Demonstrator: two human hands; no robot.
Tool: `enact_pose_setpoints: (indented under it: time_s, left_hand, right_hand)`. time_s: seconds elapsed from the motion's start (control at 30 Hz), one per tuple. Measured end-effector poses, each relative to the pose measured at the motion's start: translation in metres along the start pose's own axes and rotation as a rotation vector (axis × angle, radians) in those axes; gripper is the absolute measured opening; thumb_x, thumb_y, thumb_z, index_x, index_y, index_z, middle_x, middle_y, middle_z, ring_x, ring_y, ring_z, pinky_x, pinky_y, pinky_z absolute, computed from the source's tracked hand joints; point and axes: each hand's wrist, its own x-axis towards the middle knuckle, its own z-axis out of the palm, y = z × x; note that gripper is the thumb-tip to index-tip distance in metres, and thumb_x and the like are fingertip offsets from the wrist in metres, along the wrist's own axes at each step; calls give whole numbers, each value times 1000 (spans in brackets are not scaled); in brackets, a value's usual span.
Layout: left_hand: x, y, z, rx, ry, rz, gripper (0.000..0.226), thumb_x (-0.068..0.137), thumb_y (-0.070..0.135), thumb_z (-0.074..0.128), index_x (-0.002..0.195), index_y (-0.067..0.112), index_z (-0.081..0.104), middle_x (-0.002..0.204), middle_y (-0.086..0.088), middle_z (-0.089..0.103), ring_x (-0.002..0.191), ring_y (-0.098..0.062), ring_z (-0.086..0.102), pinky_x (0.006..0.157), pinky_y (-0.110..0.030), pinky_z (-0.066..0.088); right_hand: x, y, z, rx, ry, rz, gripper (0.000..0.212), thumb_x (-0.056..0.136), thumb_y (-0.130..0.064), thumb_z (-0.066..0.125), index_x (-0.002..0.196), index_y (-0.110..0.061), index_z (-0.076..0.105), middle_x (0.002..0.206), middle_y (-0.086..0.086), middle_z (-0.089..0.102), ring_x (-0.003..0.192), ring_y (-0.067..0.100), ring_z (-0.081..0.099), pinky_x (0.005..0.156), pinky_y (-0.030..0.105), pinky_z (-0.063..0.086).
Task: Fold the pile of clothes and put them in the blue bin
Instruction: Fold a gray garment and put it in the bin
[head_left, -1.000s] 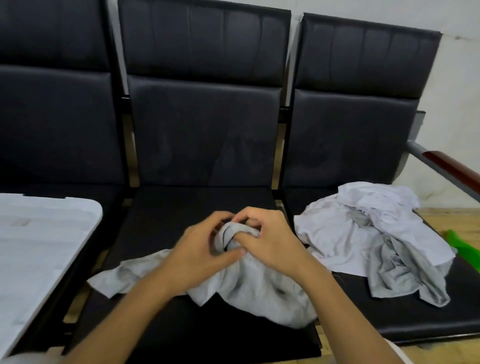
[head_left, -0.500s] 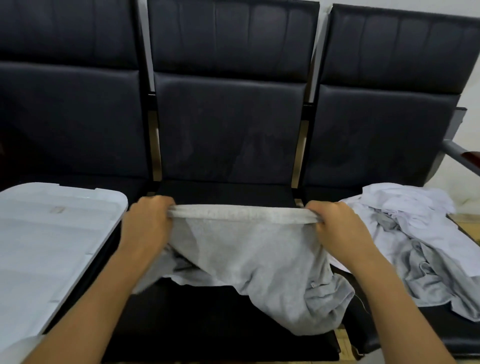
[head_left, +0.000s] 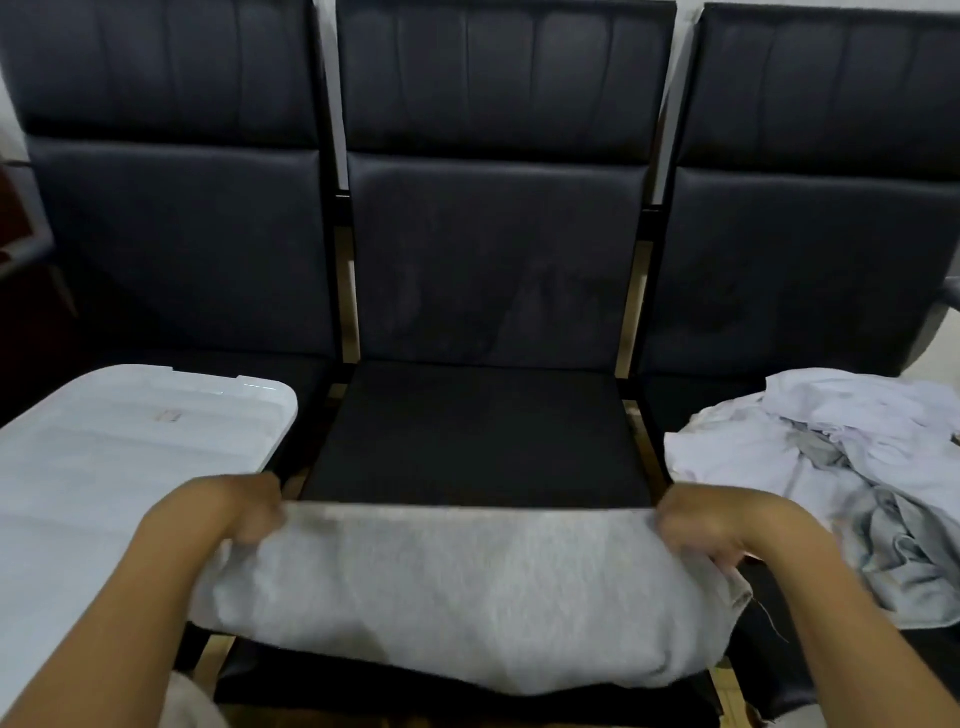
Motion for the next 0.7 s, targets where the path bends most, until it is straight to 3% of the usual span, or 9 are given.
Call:
enact_pose_setpoints:
  time_s: [0.1, 0.17, 0.23, 0.3, 0.4, 0.47, 0.53, 0.63, 0.7]
  left_hand:
    - [0, 3, -17, -426, 499, -132, 21, 93, 11, 50, 111, 10, 60, 98, -9, 55, 100, -35, 57, 78, -34, 38]
    - [-8, 3, -32, -701, 916, -55, 28, 87, -3, 48, 104, 6, 68, 94, -17, 57, 89, -38, 56, 74, -36, 40]
    - [-32, -4, -51, -866, 1347, 102, 33, 79, -12, 46, 97, 1, 71, 93, -18, 59, 86, -20, 57, 75, -23, 40]
    - [-59, -11, -64, -930, 1646, 241, 30, 79, -10, 46, 94, -2, 71, 97, -8, 54, 84, 2, 48, 79, -3, 33]
    - [-83, -20, -59, -848, 1783, 344, 30, 83, -3, 46, 100, -3, 71, 108, -8, 53, 107, -14, 52, 92, -4, 33]
    - [-76, -30, -38, -779, 1668, 368, 34, 80, 0, 44, 101, -4, 71, 112, -21, 57, 112, -33, 54, 98, -12, 34]
    - [-54, -44, -14, -703, 1369, 402, 41, 71, -4, 41, 98, -1, 72, 109, -22, 61, 109, -41, 56, 96, -28, 40]
    - [-34, -54, 18, -603, 675, 358, 54, 81, -16, 36, 107, 20, 67, 119, -7, 60, 120, -34, 54, 98, -33, 40]
    - [-24, -51, 36, -366, 212, 289, 51, 95, -2, 40, 132, 29, 55, 139, 4, 45, 134, -25, 43, 108, -29, 33]
  right_hand:
    - [22, -15, -15, -24, 595, -116, 11, 98, -10, 40, 90, -13, 49, 115, 21, 60, 102, 37, 58, 73, 33, 38]
    - [22, -28, -31, 334, 1003, -199, 24, 92, 2, 35, 105, -7, 53, 112, 25, 59, 104, 42, 55, 74, 33, 34]
    - [2, -43, -55, 780, 1312, -398, 37, 87, 5, 37, 114, -8, 58, 107, 17, 63, 102, 36, 58, 75, 28, 37]
    - [-23, -54, -75, 1125, 1400, -703, 33, 91, -2, 47, 120, -13, 57, 109, 8, 66, 103, 22, 64, 80, 23, 48]
    - [-52, -56, -73, 1228, 1357, -956, 33, 95, 0, 46, 124, -14, 52, 118, 13, 63, 111, 17, 64, 92, 25, 53]
    - [-62, -49, -59, 982, 1377, -937, 37, 91, 7, 43, 121, -11, 54, 111, 5, 64, 107, 5, 62, 90, 19, 49]
    - [-60, -40, -33, 745, 1290, -881, 38, 85, 5, 40, 113, -12, 60, 103, -5, 63, 96, -8, 57, 83, 6, 42]
    - [-49, -21, 7, 512, 719, -770, 26, 94, 1, 49, 101, -15, 68, 106, 1, 65, 96, 9, 61, 81, 6, 45]
    - [-38, -10, 27, 146, 245, -669, 26, 95, -7, 60, 92, -31, 68, 100, -4, 67, 96, 18, 65, 86, 25, 52]
